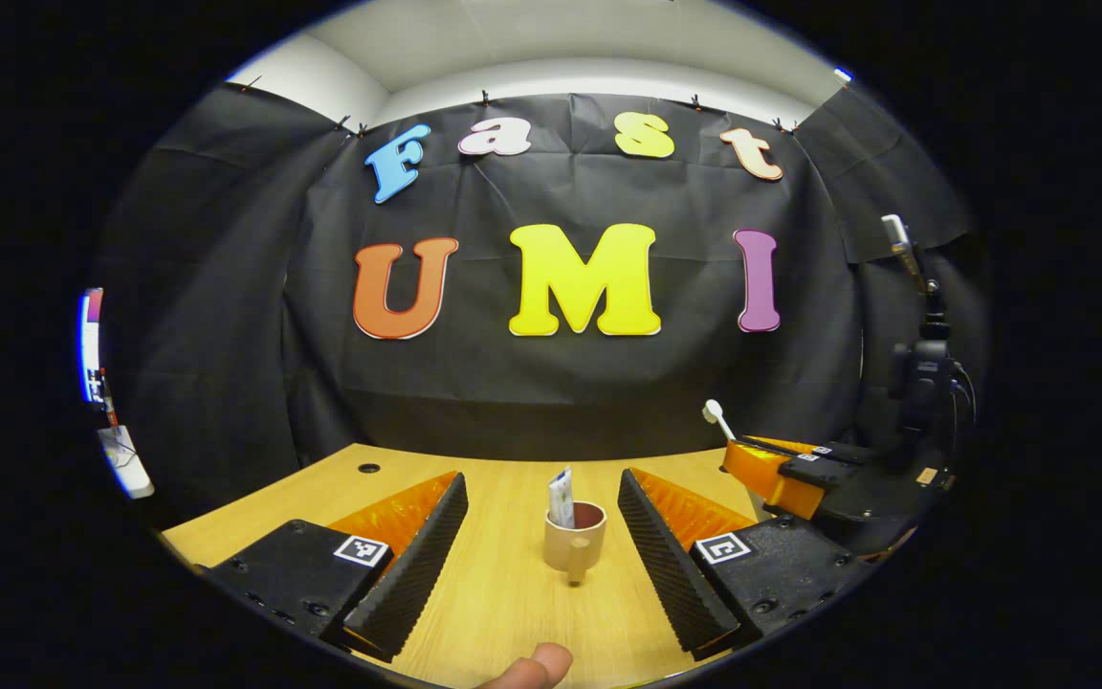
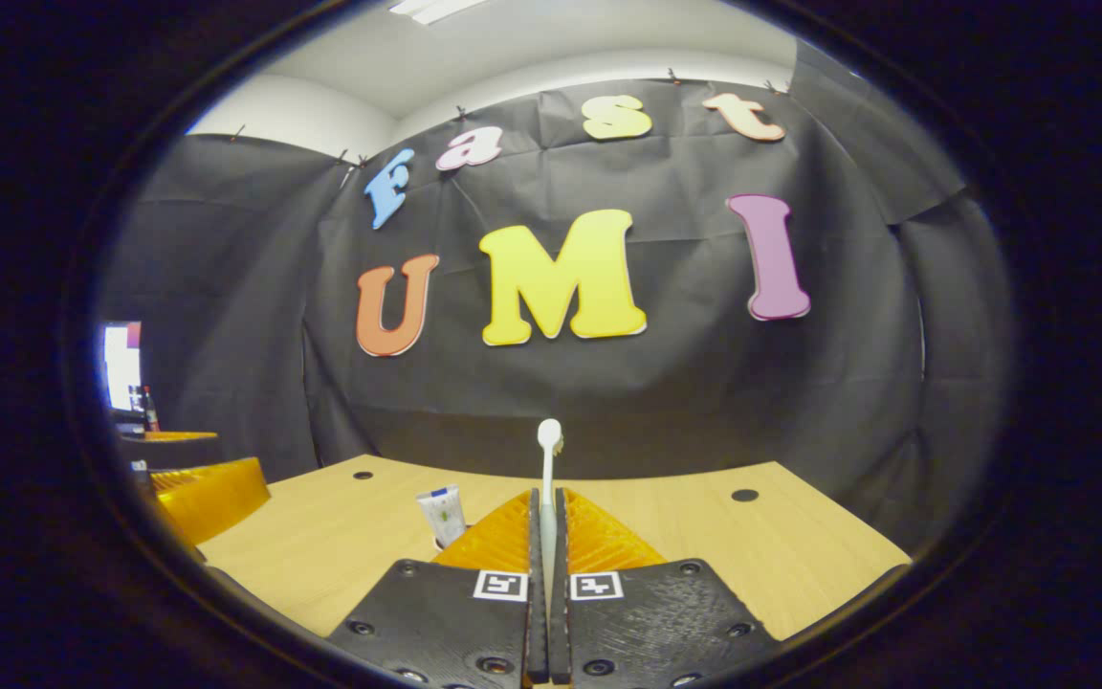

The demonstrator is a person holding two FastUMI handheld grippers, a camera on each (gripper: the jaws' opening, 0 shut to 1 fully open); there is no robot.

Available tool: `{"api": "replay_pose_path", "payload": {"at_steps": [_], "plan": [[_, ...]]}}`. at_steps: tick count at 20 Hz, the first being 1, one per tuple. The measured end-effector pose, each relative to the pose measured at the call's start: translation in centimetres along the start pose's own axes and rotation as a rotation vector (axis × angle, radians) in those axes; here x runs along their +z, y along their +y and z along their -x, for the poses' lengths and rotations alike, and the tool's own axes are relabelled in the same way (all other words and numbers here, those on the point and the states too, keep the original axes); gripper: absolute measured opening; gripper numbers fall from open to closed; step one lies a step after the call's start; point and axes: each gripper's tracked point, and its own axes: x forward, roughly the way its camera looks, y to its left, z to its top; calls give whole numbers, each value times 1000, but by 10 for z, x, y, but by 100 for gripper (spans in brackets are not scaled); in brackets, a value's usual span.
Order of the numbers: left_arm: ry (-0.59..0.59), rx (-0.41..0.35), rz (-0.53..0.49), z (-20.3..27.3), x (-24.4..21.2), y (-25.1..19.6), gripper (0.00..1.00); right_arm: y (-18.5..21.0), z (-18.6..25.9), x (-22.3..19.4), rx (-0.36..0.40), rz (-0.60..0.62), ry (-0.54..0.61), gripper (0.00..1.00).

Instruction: Put the toothbrush and toothpaste on the desktop into the cup, then pick up the cup and place it on the coaster on the desktop.

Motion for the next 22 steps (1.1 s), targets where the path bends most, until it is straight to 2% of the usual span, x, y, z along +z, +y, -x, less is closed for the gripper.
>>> {"api": "replay_pose_path", "payload": {"at_steps": [3, 4, 6, 7, 9, 17, 22], "plan": [[-18, -17, 13, 6, 9, 6, 100, 28, -44, -1, 30, 10, -5, 4], [-28, -16, 18, 7, 12, 10, 92, 39, -57, -1, 53, -2, -16, 1], [-37, -4, 17, 9, 14, 19, 92, 57, -81, -4, 81, -26, -16, 4], [-34, 3, 11, 9, 12, 23, 99, 62, -91, -8, 82, -29, -5, 1], [-26, 8, 14, 6, 10, 28, 100, 70, -109, -11, 77, -21, -5, 1], [1, 26, 37, 1, 3, 49, 99, 93, -138, -28, 65, 10, 11, 1], [16, 21, 55, -5, -3, 53, 99, 98, -141, -36, 70, 7, 28, 2]]}}
